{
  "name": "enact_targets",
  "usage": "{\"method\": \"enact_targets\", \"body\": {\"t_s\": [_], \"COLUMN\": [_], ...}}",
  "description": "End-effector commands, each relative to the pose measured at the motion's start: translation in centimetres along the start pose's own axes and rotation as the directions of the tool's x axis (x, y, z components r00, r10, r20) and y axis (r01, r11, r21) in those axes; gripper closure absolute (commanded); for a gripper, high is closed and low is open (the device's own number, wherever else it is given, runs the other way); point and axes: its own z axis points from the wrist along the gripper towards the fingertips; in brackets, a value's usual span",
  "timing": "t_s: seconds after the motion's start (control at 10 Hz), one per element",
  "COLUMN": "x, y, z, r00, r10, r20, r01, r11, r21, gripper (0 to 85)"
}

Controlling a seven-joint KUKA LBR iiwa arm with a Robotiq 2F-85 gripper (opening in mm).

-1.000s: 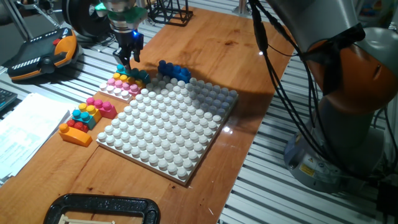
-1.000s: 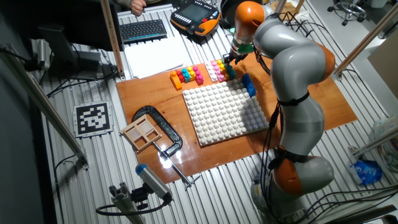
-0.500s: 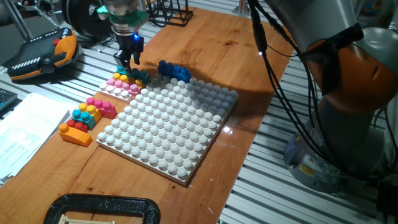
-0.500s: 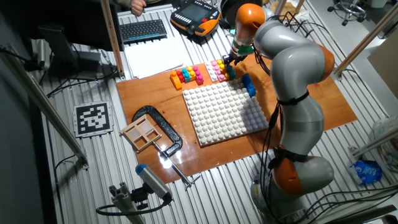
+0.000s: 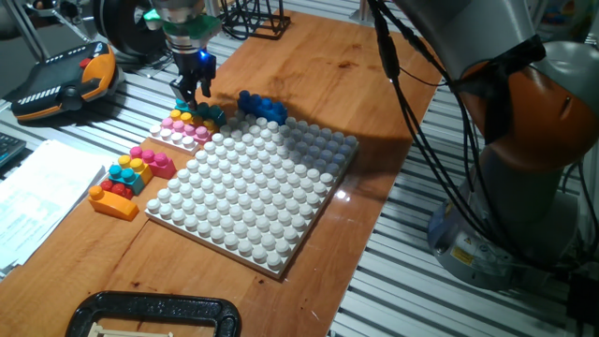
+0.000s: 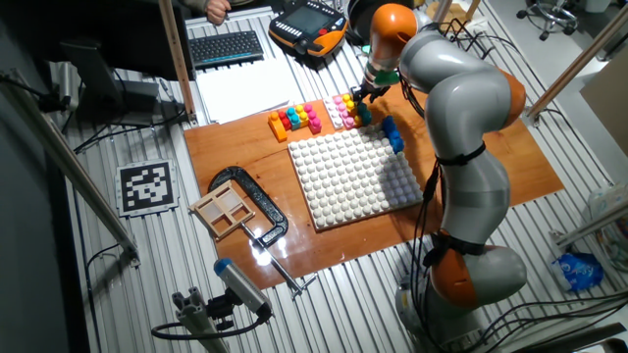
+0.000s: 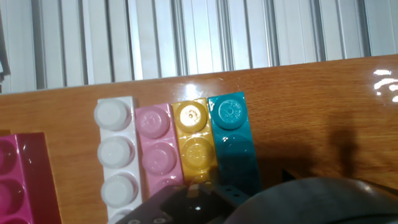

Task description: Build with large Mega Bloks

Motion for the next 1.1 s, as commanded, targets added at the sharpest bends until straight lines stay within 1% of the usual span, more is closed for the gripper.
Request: {"method": "enact_targets", "body": {"t_s": [0.0, 0.1, 0.3, 0.5, 0.7, 0.9, 1.0], "x": [0.0, 0.0, 0.0, -0.4, -0.6, -0.5, -0.6], "y": [0.0, 0.0, 0.0, 0.0, -0.1, -0.1, -0.1], "z": [0.0, 0.0, 0.0, 0.2, 0.7, 1.2, 1.3], "r00": [1.0, 1.0, 1.0, 1.0, 1.0, 1.0, 0.999], "r10": [0.012, 0.021, 0.0, -0.008, -0.012, -0.025, -0.032], "r20": [0.0, -0.003, 0.005, 0.008, 0.009, 0.004, 0.003], "r01": [-0.012, -0.021, 0.0, 0.008, 0.012, 0.025, 0.032], "r11": [1.0, 1.0, 1.0, 1.0, 1.0, 1.0, 0.999], "r21": [0.0, 0.005, 0.003, -0.002, -0.003, -0.005, -0.005], "gripper": [34.0, 34.0, 34.0, 34.0, 34.0, 34.0, 51.0]}}
